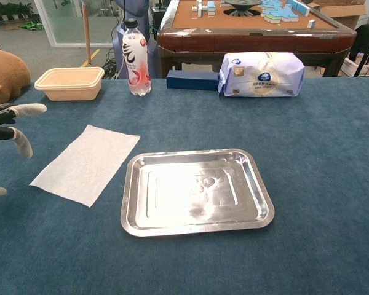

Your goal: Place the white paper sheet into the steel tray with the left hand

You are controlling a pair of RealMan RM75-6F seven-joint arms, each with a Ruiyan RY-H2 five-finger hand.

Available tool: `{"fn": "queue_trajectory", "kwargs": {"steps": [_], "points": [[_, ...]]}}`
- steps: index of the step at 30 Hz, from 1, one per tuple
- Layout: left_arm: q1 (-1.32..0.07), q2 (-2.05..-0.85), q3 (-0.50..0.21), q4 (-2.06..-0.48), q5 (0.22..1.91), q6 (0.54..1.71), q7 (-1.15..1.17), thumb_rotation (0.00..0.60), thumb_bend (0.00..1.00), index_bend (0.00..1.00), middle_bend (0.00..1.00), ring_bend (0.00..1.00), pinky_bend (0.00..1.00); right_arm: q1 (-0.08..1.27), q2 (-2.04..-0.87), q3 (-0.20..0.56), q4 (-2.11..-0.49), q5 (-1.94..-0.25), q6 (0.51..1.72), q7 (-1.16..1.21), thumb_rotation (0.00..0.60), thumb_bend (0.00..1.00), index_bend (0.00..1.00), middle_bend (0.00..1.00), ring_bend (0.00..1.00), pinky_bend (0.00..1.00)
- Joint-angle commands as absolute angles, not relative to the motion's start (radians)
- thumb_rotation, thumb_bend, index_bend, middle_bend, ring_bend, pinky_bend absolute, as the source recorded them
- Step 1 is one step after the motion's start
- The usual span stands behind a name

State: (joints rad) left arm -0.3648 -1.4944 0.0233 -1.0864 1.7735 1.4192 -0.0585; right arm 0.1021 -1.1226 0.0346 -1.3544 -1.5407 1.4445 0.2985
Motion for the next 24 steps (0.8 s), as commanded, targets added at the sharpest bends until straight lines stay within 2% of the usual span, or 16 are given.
{"fn": "queue_trajectory", "kwargs": {"steps": [1,24], "points": [[-0.375,-1.505,0.027,-1.073,1.771,1.406,-0.054,0.6,0.1,0.44,0.01,0.0,0.16,0.102,-1.122,0.035,-1.354,-1.541,1.444,0.299,0.6,0.0,0.17,0.22,0.13,0.23],[-0.432,-1.547,0.039,-1.05,1.721,1.314,-0.03,0.6,0.1,0.44,0.0,0.0,0.16,0.103,-1.122,0.032,-1.356,-1.543,1.443,0.298,0.6,0.0,0.17,0.22,0.13,0.23]]}}
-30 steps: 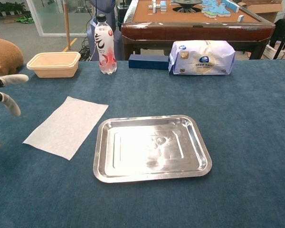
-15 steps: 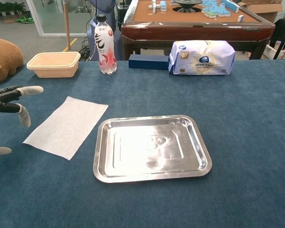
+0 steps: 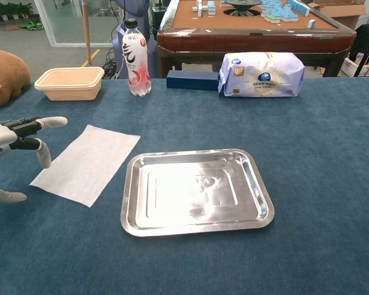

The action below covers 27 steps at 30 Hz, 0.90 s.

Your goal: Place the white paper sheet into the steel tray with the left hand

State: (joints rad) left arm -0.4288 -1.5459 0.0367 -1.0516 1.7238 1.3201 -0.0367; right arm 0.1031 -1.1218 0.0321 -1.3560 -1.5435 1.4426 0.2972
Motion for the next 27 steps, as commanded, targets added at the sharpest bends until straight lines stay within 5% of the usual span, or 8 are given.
{"fn": "queue_trajectory", "kwargs": {"steps": [1,27], "points": [[-0.434,-1.549,0.04,-1.049,1.72,1.309,-0.024,0.6,0.1,0.44,0.0,0.0,0.16,0.103,-1.122,0.032,-1.355,-1.543,1.443,0.298,0.6,0.0,0.17,0.22,0.13,0.23],[-0.467,-1.568,0.041,-1.014,1.68,1.259,0.025,0.6,0.1,0.43,0.0,0.0,0.16,0.104,-1.122,0.032,-1.355,-1.543,1.44,0.297,0.6,0.0,0.17,0.22,0.13,0.23]]}}
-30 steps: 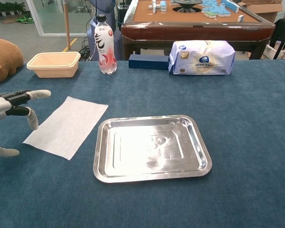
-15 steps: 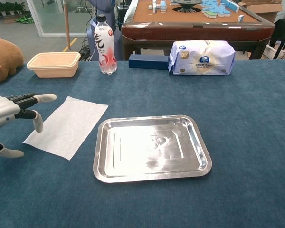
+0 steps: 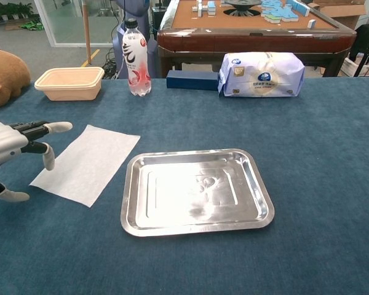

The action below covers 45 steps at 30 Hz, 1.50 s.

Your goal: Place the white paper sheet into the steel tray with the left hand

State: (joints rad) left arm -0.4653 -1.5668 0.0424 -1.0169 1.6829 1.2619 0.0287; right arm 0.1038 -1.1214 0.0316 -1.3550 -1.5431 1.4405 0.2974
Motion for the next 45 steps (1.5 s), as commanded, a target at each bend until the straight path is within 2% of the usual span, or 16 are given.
{"fn": "queue_trajectory", "kwargs": {"steps": [1,45], "points": [[-0.468,-1.569,0.039,-1.013,1.676,1.257,0.022,0.6,0.1,0.43,0.0,0.0,0.16,0.104,-1.122,0.032,-1.356,-1.543,1.44,0.295,0.6,0.0,0.17,0.22,0.13,0.23],[-0.506,-1.621,0.028,-0.944,1.615,1.195,-0.016,0.6,0.1,0.44,0.0,0.0,0.16,0.104,-1.121,0.032,-1.353,-1.542,1.439,0.301,0.6,0.0,0.17,0.22,0.13,0.23]]}}
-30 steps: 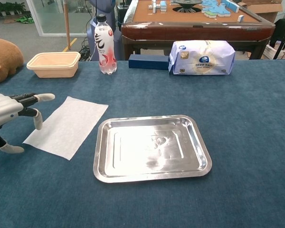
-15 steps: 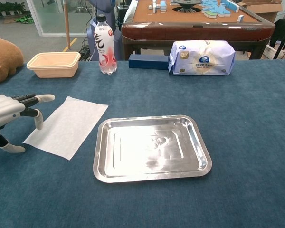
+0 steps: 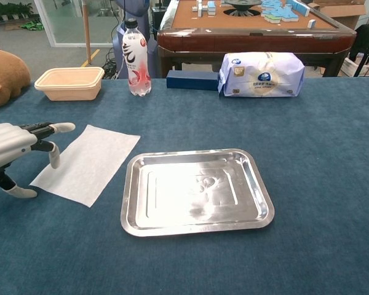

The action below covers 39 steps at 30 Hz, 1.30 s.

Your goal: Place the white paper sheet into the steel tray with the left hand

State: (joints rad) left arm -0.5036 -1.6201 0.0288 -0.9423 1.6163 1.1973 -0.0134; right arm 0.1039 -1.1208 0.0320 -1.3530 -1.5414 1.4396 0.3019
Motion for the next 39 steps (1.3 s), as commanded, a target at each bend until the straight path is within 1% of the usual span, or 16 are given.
{"fn": "queue_trajectory", "kwargs": {"steps": [1,9,26,34,39], "points": [[-0.508,-1.619,0.027,-0.948,1.614,1.191,-0.018,0.6,0.1,0.44,0.0,0.0,0.16,0.104,-1.121,0.032,-1.353,-1.541,1.439,0.3,0.6,0.0,0.17,0.22,0.13,0.23],[-0.516,-1.61,0.024,-0.968,1.601,1.172,-0.017,0.6,0.11,0.44,0.0,0.0,0.16,0.104,-1.121,0.032,-1.353,-1.541,1.439,0.3,0.6,0.0,0.17,0.22,0.13,0.23],[-0.517,-1.63,0.023,-0.939,1.591,1.172,-0.051,0.6,0.12,0.46,0.0,0.0,0.17,0.104,-1.122,0.031,-1.354,-1.542,1.44,0.299,0.6,0.0,0.17,0.22,0.13,0.23],[-0.516,-1.637,0.025,-0.929,1.59,1.174,-0.064,0.6,0.2,0.47,0.0,0.0,0.17,0.105,-1.122,0.031,-1.354,-1.541,1.438,0.298,0.6,0.0,0.17,0.22,0.13,0.23],[-0.514,-1.638,0.027,-0.925,1.59,1.177,-0.066,0.6,0.22,0.48,0.0,0.0,0.17,0.104,-1.122,0.031,-1.354,-1.541,1.438,0.298,0.6,0.0,0.17,0.22,0.13,0.23]]}}
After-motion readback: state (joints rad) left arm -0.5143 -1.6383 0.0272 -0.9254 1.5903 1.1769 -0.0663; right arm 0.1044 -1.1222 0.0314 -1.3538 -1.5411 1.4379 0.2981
